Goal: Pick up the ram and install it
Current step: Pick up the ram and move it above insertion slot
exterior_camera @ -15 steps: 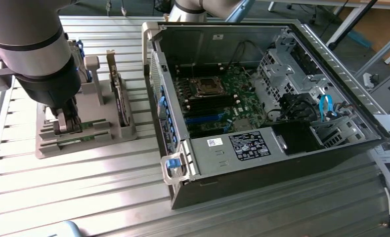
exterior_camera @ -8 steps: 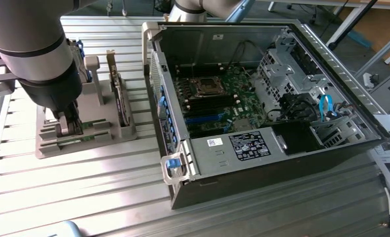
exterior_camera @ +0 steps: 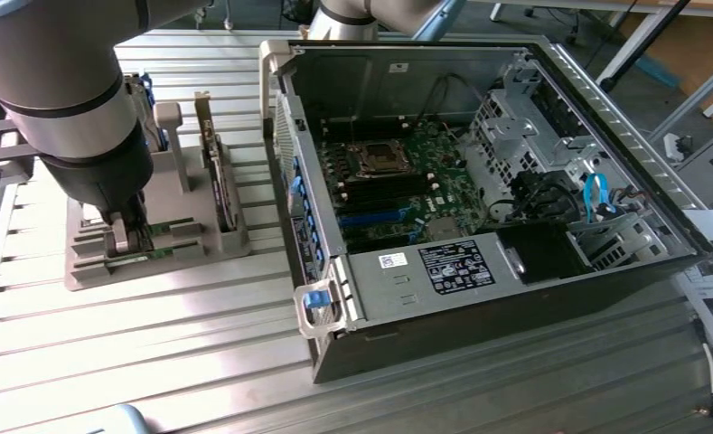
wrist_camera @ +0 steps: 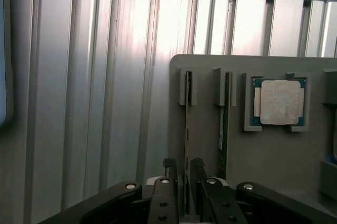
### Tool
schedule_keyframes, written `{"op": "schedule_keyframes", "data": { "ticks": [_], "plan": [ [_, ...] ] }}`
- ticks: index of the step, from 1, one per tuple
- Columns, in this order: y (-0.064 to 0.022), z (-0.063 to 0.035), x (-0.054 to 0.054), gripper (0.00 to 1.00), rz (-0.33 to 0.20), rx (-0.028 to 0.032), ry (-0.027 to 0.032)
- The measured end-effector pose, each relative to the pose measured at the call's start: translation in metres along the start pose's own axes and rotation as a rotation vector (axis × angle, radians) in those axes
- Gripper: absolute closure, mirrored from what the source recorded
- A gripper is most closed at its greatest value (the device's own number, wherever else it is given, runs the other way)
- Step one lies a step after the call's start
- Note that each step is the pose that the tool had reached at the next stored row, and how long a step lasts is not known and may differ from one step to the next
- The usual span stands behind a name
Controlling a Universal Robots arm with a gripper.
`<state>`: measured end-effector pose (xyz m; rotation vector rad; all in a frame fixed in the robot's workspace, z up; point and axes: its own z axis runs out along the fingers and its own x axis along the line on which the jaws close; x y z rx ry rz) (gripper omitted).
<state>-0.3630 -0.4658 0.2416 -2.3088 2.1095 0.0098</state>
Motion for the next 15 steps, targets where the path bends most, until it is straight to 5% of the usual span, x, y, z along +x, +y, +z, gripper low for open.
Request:
{"op": "schedule_keyframes", "data": {
  "ticks": [15],
  "plan": [
    [0.0001, 0.0136, 0.000, 0.75, 0.000, 0.0000, -0.0001]
  ]
}}
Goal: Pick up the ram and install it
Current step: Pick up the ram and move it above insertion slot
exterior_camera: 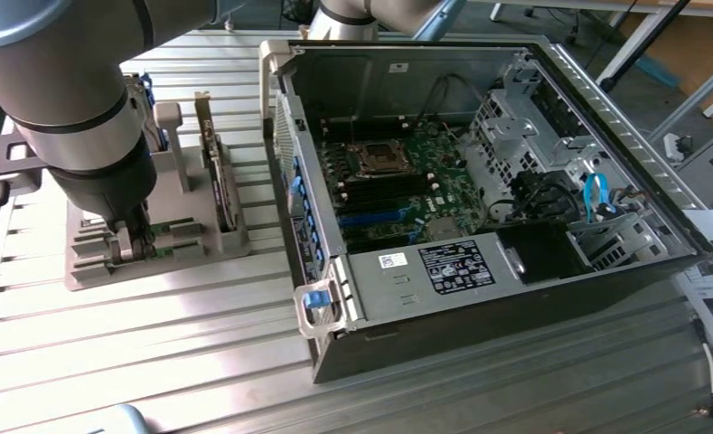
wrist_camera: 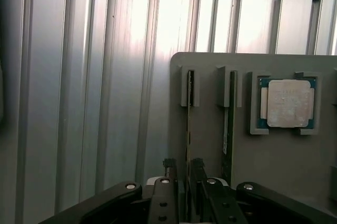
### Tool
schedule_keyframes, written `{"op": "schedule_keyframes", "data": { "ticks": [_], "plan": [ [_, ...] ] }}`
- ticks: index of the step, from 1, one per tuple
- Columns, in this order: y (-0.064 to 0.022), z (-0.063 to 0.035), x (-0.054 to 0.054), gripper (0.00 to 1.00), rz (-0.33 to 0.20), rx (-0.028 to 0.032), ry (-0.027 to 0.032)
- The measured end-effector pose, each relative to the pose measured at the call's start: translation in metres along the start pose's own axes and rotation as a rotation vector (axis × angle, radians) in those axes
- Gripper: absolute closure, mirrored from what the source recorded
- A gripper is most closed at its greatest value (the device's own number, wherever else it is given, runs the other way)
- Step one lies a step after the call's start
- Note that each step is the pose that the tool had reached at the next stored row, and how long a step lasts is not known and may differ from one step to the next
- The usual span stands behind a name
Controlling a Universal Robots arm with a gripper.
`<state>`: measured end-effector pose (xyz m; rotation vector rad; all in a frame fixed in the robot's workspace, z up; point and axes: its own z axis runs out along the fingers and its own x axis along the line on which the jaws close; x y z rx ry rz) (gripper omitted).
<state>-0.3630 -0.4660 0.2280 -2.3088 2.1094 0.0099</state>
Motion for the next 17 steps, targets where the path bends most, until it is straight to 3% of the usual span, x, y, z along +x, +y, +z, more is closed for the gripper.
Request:
{"op": "schedule_keyframes", "data": {
  "ticks": [17],
  "plan": [
    [-0.0002, 0.0046, -0.0017, 0.75, 0.000, 0.0000, 0.0000]
  ]
}}
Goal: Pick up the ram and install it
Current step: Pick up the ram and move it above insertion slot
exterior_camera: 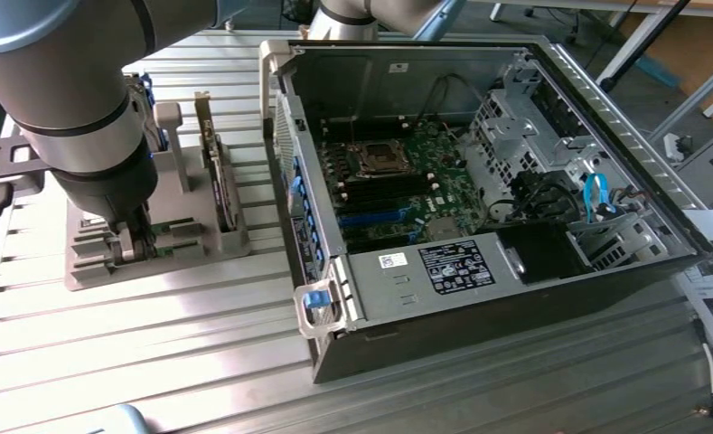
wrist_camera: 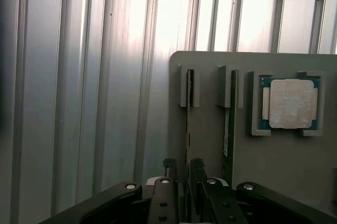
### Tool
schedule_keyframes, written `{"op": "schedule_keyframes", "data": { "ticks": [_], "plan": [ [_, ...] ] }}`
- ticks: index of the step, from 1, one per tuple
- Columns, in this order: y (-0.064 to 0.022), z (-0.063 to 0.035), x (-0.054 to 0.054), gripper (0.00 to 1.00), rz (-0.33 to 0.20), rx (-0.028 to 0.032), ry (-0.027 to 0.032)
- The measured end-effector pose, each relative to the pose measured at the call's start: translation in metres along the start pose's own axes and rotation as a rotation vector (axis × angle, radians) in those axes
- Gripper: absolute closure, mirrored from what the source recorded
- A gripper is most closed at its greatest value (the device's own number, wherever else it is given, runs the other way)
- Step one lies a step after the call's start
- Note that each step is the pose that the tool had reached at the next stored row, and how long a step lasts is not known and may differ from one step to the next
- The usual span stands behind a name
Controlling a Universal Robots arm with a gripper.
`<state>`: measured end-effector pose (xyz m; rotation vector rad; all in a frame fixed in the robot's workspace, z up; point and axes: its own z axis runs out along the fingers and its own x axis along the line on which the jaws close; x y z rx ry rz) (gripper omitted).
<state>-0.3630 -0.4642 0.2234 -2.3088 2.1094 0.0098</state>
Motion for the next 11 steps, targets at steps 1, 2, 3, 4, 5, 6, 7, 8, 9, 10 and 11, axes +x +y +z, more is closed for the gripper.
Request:
{"op": "schedule_keyframes", "data": {
  "ticks": [1, 2, 3, 4, 5, 6, 7, 8, 9, 10, 11],
  "plan": [
    [0.0000, 0.0000, -0.0004, 0.75, 0.000, 0.0000, 0.0000],
    [-0.0001, 0.0000, -0.0007, 0.75, 0.000, 0.0000, 0.0000],
    [-0.0001, 0.0000, -0.0008, 0.75, 0.000, 0.0000, 0.0000],
    [-0.0001, 0.0000, -0.0008, 0.75, 0.000, 0.0000, 0.0000],
    [0.0000, 0.0000, -0.0008, 0.75, 0.000, -0.0001, 0.0000],
    [0.0000, -0.0001, -0.0009, 0.75, 0.000, -0.0002, 0.0001],
    [0.0000, 0.0000, -0.0009, 0.75, 0.000, -0.0002, 0.0001],
    [-0.0001, 0.0004, -0.0009, 0.75, 0.000, -0.0002, 0.0001],
    [-0.0001, 0.0014, -0.0009, 0.75, 0.000, 0.0000, -0.0001],
    [-0.0001, 0.0022, -0.0009, 0.75, 0.000, -0.0001, 0.0001],
    [-0.0001, 0.0032, -0.0008, 0.75, 0.000, -0.0001, 0.0000]
  ]
}}
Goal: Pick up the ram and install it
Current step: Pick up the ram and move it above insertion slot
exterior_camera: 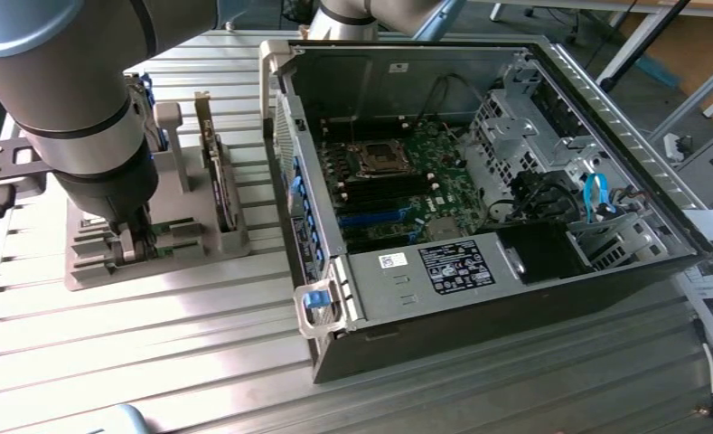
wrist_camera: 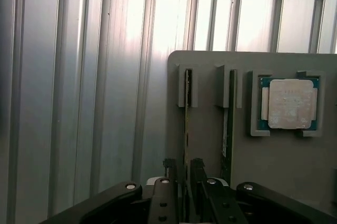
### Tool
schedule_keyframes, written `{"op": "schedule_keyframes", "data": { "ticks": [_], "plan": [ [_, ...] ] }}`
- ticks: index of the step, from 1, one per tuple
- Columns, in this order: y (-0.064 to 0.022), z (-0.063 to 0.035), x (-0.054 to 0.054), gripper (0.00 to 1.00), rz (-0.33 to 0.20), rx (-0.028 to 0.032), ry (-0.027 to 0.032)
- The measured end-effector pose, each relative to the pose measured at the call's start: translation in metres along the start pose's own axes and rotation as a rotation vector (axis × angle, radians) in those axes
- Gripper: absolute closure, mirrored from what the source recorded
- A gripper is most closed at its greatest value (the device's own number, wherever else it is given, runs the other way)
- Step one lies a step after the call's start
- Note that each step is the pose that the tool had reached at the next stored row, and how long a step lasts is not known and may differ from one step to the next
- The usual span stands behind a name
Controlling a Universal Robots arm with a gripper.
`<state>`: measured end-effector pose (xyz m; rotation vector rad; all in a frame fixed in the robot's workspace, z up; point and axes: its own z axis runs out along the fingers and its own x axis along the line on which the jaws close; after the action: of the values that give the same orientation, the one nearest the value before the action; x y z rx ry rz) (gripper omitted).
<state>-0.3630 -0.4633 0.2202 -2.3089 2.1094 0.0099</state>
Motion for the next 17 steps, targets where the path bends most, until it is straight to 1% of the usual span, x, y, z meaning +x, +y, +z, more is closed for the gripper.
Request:
{"op": "schedule_keyframes", "data": {
  "ticks": [4, 10, 17],
  "plan": [
    [0.0000, 0.0033, 0.0001, 0.75, 0.000, 0.0000, 0.0000],
    [-0.0001, 0.0039, 0.0000, 0.75, 0.000, 0.0001, -0.0001],
    [-0.0058, 0.0039, 0.0006, 0.75, 0.000, -0.0005, -0.0001]
  ]
}}
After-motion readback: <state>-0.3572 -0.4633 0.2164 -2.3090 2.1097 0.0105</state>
